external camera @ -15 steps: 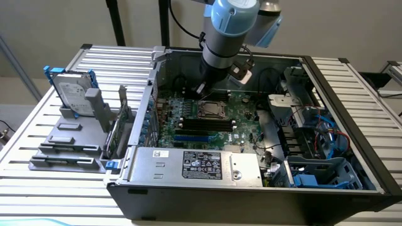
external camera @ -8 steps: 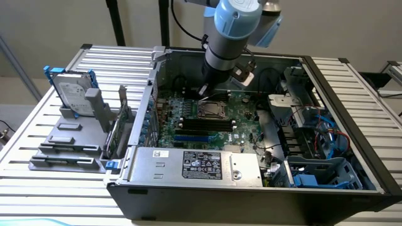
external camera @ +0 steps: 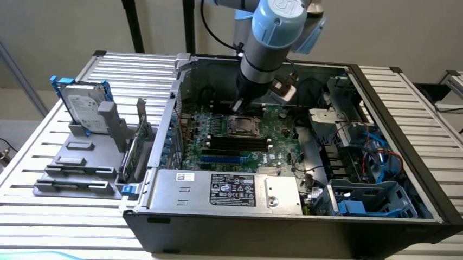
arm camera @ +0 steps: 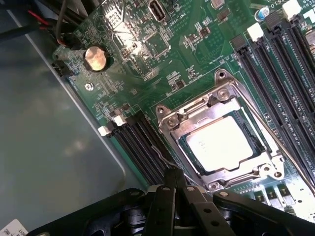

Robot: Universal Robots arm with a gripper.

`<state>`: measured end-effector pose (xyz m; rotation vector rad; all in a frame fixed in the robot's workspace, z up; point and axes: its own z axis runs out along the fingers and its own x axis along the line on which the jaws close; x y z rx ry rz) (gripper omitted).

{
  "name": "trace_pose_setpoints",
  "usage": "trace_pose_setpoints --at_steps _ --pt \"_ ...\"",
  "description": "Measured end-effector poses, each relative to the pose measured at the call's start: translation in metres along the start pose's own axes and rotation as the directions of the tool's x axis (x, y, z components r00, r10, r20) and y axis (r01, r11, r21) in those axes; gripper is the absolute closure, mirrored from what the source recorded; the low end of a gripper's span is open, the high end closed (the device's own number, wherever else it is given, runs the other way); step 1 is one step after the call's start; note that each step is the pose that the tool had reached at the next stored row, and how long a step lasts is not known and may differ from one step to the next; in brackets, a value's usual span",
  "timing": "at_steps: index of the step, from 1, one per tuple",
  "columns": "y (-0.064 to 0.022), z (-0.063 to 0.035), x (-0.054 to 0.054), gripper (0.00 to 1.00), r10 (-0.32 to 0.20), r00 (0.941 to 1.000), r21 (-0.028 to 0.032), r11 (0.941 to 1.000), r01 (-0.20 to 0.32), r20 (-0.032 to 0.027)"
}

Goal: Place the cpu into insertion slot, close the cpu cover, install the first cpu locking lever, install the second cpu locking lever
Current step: 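Install the first cpu locking lever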

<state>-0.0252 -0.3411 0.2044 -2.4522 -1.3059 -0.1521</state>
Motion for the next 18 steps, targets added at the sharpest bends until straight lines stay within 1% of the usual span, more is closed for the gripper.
trace_pose_setpoints --at_steps 7,18 --pt "0.0047 0.0041 0.0012 0.89 0.0 1.0 -0.0001 1.0 0.0 0.0001" --pt "0.0042 0.005 0.0009 0.89 0.0 1.0 0.0 1.0 0.0 -0.0001"
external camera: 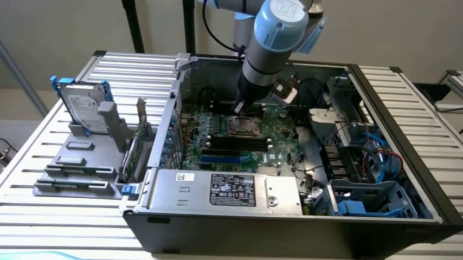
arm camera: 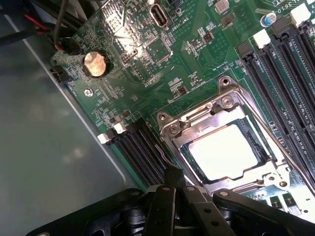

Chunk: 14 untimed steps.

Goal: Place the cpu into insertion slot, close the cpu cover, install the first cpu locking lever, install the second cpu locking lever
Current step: 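Install the first cpu locking lever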

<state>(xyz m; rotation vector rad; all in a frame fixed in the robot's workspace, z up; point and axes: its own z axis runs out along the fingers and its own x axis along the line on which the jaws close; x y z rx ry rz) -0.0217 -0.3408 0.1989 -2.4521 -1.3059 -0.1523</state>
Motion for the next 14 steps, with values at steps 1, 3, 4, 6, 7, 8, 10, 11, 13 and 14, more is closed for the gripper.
trace_pose_setpoints --at_steps 1,3,4,6,7,8,10,11,13,14 --pt "-0.0001 0.0001 0.0 0.89 0.0 1.0 0.0 1.0 0.0 0.0001" --pt "-0.0003 0.0004 0.0002 0.89 0.0 1.0 0.0 1.0 0.0 0.0001" --pt "-0.0004 0.0006 0.0003 0.89 0.0 1.0 0.0 1.0 0.0 0.0001" --pt "-0.0006 0.0011 0.0007 0.89 0.0 1.0 0.0 1.0 0.0 0.0002" --pt "-0.0006 0.0014 0.0008 0.89 0.0 1.0 0.0 1.0 0.0 0.0001" --pt "-0.0006 0.0017 0.0009 0.89 0.0 1.0 0.0 1.0 0.0 0.0002" --pt "-0.0005 0.0025 0.0009 0.89 0.0 1.0 0.0 1.0 0.0 0.0002" --pt "-0.0005 0.0028 0.0009 0.89 0.0 1.0 0.0 1.0 0.0 0.0002" --pt "-0.0003 0.0035 0.0009 0.89 0.0 1.0 0.0 1.0 0.0 0.0003" --pt "-0.0001 0.0038 0.001 0.89 0.0 1.0 0.0 1.0 0.0 0.0003"
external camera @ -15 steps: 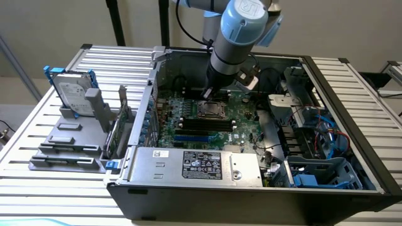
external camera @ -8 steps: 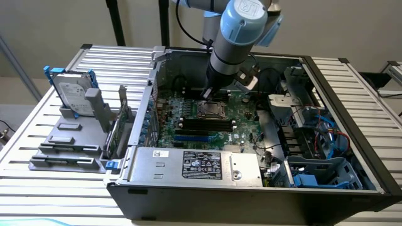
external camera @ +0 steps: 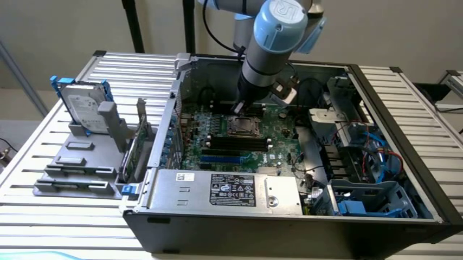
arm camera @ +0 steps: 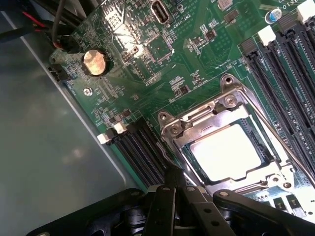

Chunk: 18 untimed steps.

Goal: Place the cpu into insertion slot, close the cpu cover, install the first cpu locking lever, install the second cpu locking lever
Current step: 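Install the first cpu locking lever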

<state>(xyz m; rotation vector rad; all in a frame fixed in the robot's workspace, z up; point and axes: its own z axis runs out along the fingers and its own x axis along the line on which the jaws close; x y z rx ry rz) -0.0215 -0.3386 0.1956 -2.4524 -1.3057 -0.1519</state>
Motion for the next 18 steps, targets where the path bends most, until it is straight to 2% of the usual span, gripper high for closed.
trace_pose_setpoints --at_steps 12,18 --pt "0.0022 0.0021 0.0026 0.89 0.0 1.0 -0.0003 1.0 0.0 0.0004" --pt "0.0066 0.0022 0.0054 0.89 0.0 1.0 -0.0032 1.0 0.0 0.0044"
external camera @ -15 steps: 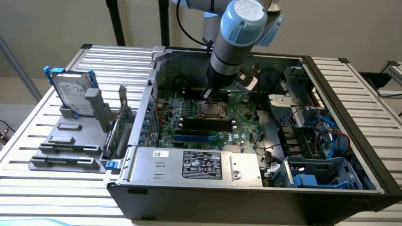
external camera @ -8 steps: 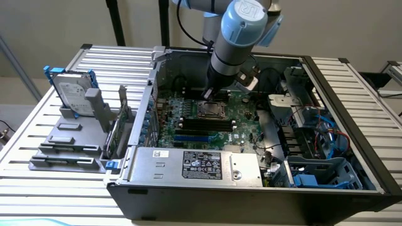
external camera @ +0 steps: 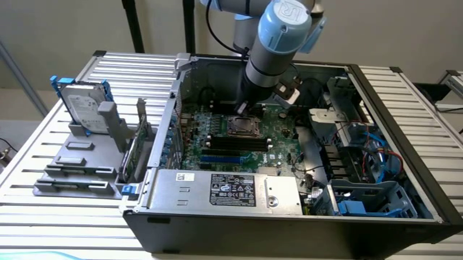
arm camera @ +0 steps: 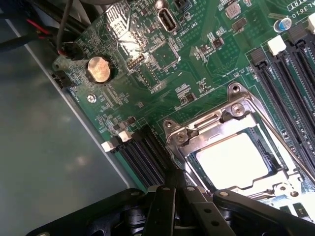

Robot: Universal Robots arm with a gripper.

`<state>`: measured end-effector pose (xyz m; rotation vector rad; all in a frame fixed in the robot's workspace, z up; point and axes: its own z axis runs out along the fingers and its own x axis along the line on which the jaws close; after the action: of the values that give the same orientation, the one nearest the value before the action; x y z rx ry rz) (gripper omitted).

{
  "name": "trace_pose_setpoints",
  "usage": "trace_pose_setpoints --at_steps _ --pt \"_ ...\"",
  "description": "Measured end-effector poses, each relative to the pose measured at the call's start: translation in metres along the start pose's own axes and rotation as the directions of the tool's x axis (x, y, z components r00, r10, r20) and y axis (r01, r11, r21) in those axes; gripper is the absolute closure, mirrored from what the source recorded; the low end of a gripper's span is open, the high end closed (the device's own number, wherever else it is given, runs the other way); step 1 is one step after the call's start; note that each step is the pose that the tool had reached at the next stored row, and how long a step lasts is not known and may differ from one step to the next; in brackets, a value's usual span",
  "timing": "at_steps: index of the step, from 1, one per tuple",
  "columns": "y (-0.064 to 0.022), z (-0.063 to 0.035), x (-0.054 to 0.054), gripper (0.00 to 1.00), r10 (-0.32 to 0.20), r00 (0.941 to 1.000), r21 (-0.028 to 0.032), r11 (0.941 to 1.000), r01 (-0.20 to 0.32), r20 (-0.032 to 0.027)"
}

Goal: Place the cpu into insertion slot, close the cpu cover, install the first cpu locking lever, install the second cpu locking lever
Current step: 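Install the first cpu locking lever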

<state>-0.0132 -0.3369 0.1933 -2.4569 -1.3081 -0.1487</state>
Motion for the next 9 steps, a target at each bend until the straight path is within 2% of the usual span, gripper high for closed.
trace_pose_setpoints --at_steps 5,9 --pt "0.0026 0.0001 0.0016 0.89 0.0 1.0 -0.0023 1.0 0.0 0.0035" --pt "0.0033 0.0002 0.002 0.89 0.0 1.0 -0.0024 1.0 0.0 0.0036"
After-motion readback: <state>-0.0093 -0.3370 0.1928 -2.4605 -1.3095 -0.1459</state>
